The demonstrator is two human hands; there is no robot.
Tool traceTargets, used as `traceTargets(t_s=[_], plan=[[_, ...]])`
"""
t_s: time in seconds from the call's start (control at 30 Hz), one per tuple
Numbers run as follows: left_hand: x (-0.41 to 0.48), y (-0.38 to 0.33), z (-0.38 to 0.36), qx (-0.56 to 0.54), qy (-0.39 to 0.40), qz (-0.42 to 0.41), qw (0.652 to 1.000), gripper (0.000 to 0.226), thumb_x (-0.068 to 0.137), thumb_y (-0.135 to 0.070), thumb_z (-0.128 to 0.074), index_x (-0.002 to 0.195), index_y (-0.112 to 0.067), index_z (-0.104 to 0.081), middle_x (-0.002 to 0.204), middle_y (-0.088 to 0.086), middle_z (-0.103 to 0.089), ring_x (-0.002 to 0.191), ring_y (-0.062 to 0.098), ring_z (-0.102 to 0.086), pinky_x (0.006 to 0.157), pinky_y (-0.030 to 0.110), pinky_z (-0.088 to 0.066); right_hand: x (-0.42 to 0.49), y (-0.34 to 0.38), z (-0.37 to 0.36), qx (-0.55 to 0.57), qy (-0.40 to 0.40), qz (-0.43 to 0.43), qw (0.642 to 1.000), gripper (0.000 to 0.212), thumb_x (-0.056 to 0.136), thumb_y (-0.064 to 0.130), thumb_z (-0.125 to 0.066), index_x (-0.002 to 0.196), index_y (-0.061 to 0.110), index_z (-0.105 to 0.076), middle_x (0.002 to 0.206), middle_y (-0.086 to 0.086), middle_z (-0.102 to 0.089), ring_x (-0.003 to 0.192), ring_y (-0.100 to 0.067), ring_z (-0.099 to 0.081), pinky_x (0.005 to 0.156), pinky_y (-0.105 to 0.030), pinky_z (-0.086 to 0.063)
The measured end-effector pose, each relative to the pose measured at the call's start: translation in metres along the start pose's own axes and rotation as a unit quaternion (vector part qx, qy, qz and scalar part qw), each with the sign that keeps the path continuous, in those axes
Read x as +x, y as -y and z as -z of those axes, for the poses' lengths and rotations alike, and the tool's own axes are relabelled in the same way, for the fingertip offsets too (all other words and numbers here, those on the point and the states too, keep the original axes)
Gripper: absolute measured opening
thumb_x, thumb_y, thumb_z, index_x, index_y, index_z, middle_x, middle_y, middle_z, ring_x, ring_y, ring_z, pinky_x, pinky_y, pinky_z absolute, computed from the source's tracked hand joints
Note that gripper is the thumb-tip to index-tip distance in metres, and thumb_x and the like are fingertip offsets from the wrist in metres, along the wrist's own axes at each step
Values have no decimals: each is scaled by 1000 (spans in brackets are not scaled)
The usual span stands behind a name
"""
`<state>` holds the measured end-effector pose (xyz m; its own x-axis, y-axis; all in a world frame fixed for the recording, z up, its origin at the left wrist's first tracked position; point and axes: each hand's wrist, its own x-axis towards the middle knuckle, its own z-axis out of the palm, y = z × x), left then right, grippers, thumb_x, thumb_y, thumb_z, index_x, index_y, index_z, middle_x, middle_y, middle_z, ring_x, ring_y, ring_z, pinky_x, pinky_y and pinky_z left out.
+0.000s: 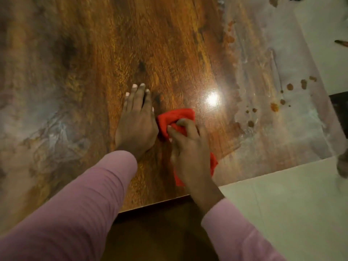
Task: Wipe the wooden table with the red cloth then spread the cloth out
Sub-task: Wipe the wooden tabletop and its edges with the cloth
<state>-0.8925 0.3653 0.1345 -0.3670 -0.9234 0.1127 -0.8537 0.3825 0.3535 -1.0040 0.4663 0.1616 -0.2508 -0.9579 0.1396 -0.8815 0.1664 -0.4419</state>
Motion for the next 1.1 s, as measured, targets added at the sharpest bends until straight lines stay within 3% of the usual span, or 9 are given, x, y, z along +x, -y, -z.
traceTargets(t_s=[0.1, 0.27, 0.37, 0.57, 0.67, 0.73, 0.9, 1.03, 1.1], plan=[[-1, 2, 2, -10, 7, -7, 1000, 47, 99, -13, -32, 142, 6, -33, 153, 20, -27, 145, 32, -16, 119, 44, -11, -5, -24, 16, -34, 39, 40, 998, 34, 82, 10, -65, 114, 22, -68, 123, -1, -56, 104, -26, -49, 82, -33, -44], [-2, -1, 3, -10, -5, -9, 1000, 47, 101, -14, -30, 143, 5, -32, 154, 19, -27, 145, 32, -17, 119, 43, -11, 27, -81, 48, -50, -23, -143, 988, 32, 89, 9, -57, 119, 17, -66, 125, -5, -54, 113, -32, -47, 90, -32, -39], [-3, -3, 4, -11, 0, -8, 1000, 47, 100, -14, -31, 143, 5, -32, 153, 19, -28, 145, 32, -18, 119, 42, -10, 8, -50, 34, -30, -30, -161, 986, 31, 89, 10, -57, 117, 18, -68, 125, -3, -53, 115, -28, -46, 96, -33, -38], [-1, -1, 4, -12, 6, -32, 999, 48, 99, -13, -33, 143, 4, -32, 153, 18, -28, 145, 30, -17, 119, 42, -11, -84, 44, -3, -4, 37, -69, 997, 52, 73, 10, -73, 122, 25, -61, 130, 3, -49, 115, -21, -42, 89, -28, -38], [-4, 2, 5, -22, 10, -43, 999, 48, 99, -13, -33, 143, 4, -32, 153, 18, -28, 145, 31, -17, 119, 41, -9, -73, 38, 1, -41, -5, -146, 988, 43, 78, 8, -70, 120, 19, -64, 125, -5, -54, 114, -28, -46, 91, -32, -40], [-5, 2, 6, -28, 3, -55, 998, 47, 99, -13, -32, 143, 4, -33, 153, 18, -29, 145, 31, -17, 118, 40, -7, -53, 21, 10, -47, -80, -259, 962, 32, 87, 9, -59, 117, 15, -65, 122, -7, -53, 116, -28, -43, 96, -35, -39], [-6, -1, 8, -51, 15, -121, 991, 47, 99, -14, -30, 142, 4, -34, 151, 19, -32, 144, 33, -20, 118, 43, -11, -35, 31, 0, -30, -187, -474, 860, 32, 94, 16, -51, 125, 17, -58, 130, -3, -45, 129, -27, -33, 107, -42, -34], [-8, -8, 12, -41, 73, -243, 966, 54, 94, -19, -25, 142, 4, -35, 150, 19, -34, 143, 33, -22, 118, 44, -15, -54, 105, -40, 15, -230, -510, 829, 35, 88, 14, -57, 122, 20, -59, 128, 0, -45, 115, -20, -36, 95, -36, -38], [-8, -8, 12, -26, 104, -313, 944, 54, 93, -18, -27, 142, 3, -35, 150, 18, -34, 144, 31, -21, 119, 42, -12, -52, 104, -42, 22, -252, -525, 812, 34, 86, 12, -59, 120, 19, -60, 127, -1, -46, 113, -21, -37, 94, -36, -37]])
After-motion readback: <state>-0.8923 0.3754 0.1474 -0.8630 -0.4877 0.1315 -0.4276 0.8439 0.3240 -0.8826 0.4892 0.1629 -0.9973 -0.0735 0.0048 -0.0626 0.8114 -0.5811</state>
